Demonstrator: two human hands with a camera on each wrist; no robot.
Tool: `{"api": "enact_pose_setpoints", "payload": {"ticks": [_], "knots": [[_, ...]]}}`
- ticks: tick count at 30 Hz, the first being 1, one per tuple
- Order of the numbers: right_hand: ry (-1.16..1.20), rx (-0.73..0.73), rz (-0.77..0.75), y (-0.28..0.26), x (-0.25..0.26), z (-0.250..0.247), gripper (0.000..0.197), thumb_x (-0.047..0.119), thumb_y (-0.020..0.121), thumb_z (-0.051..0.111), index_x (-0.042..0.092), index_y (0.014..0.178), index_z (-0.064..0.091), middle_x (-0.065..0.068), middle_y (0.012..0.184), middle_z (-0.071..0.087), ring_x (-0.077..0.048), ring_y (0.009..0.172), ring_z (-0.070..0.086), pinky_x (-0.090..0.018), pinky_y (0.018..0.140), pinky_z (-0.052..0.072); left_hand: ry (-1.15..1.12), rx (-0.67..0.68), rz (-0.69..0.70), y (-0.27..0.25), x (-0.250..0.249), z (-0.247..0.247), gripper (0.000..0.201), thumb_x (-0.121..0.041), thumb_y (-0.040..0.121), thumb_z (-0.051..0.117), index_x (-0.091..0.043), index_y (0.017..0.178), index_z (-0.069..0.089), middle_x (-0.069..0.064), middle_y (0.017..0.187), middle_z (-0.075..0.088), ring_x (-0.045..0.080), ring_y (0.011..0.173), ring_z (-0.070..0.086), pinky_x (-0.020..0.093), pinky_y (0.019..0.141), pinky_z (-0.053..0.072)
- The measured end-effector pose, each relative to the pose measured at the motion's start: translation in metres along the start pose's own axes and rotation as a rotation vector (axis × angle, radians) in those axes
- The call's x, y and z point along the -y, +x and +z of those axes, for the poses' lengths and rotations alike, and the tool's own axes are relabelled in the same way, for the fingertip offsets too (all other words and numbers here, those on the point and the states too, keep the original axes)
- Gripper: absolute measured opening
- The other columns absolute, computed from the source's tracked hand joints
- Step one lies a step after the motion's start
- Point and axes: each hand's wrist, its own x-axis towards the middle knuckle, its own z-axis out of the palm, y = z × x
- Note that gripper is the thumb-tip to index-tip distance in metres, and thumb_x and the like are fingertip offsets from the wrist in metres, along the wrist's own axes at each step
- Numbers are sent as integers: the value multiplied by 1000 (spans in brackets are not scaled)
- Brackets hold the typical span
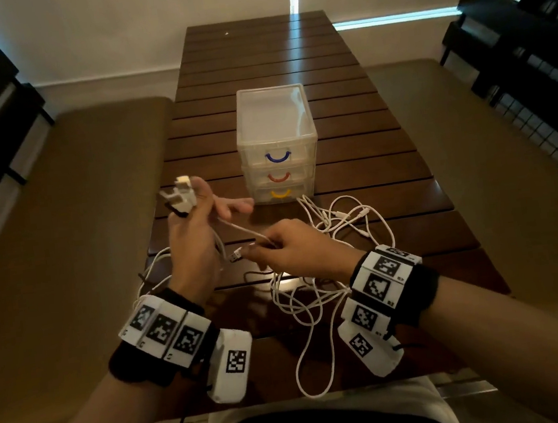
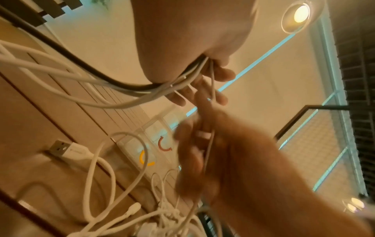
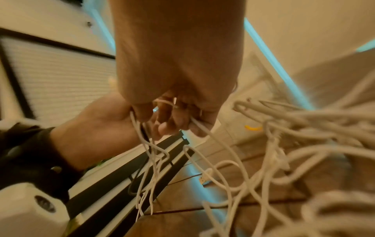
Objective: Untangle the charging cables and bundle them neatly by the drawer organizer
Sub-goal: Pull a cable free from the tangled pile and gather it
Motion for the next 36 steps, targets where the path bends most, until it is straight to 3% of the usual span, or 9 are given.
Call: {"api": "enact_pose_setpoints", "payload": {"ticks": [3, 6, 13, 15, 18, 23, 28, 31, 36], "knots": [[86, 72, 26, -5, -11, -1, 50, 52, 97, 50, 18, 63, 61, -5, 59, 50, -17, 52, 45, -33, 56, 38, -74, 50, 21, 9, -15, -10, 50, -50, 95, 38, -12, 64, 49, -1, 41, 36, 15, 38, 40, 30, 51, 50], [-136, 145, 16, 0, -13, -9, 51, 57, 97, 46, 21, 64, 60, -1, 58, 51, -11, 50, 45, -33, 56, 39, 79, 78, 51, 9, -18, -14, 54, -50, 98, 38, -12, 63, 52, -2, 41, 31, 13, 35, 25, 23, 40, 28], [-350, 158, 133, 9, -32, -27, 60, 66, 94, 39, 16, 73, 66, -4, 71, 68, -18, 62, 62, -38, 66, 53, 460, 122, 140, 3, -6, -10, 46, -43, 94, 51, -16, 60, 65, 1, 50, 56, 10, 44, 45, 20, 44, 35], [-232, 32, 143, 10, -33, -26, 63, 64, 95, 42, 12, 69, 66, -1, 61, 62, -10, 49, 55, -31, 57, 47, 597, 192, 102, 3, 2, -9, 27, -31, 95, 58, -22, 76, 74, -9, 68, 69, 2, 61, 60, 14, 57, 43], [-169, -55, 111, 13, -25, -24, 50, 49, 100, 47, 17, 65, 63, 5, 55, 57, -2, 42, 46, -24, 51, 39, 849, 294, 64, 1, 14, -7, 17, -28, 94, 61, -34, 103, 74, -14, 90, 73, 2, 80, 66, 23, 67, 50], [-273, -45, 59, 11, -20, -22, 39, 44, 97, 54, 21, 66, 62, 2, 59, 59, -10, 49, 50, -31, 52, 41, 1192, 347, 36, -2, 18, -3, 30, -20, 94, 56, -26, 66, 62, -7, 62, 60, 5, 58, 52, 18, 50, 30], [-278, 86, 114, 5, -33, -16, 52, 60, 96, 46, 19, 68, 63, -7, 64, 62, -16, 55, 54, -34, 55, 42, 1118, 262, 103, 1, 5, -13, 36, -20, 95, 57, -31, 61, 65, -13, 58, 59, 4, 60, 55, 17, 51, 32], [-212, 101, 126, 3, -39, -18, 59, 62, 96, 42, 11, 75, 65, -14, 74, 68, -25, 66, 65, -43, 67, 53, 823, 135, 161, 0, 2, -19, 38, -8, 93, 57, -35, 67, 65, -23, 58, 61, -10, 62, 57, 9, 57, 38], [-255, 104, 139, 0, -40, -23, 66, 61, 98, 37, 7, 74, 65, -8, 67, 65, -21, 61, 61, -38, 67, 51, 340, -74, 242, 2, -8, -29, 31, -12, 99, 49, -20, 74, 65, -13, 54, 53, 1, 47, 42, 19, 47, 35]]}}
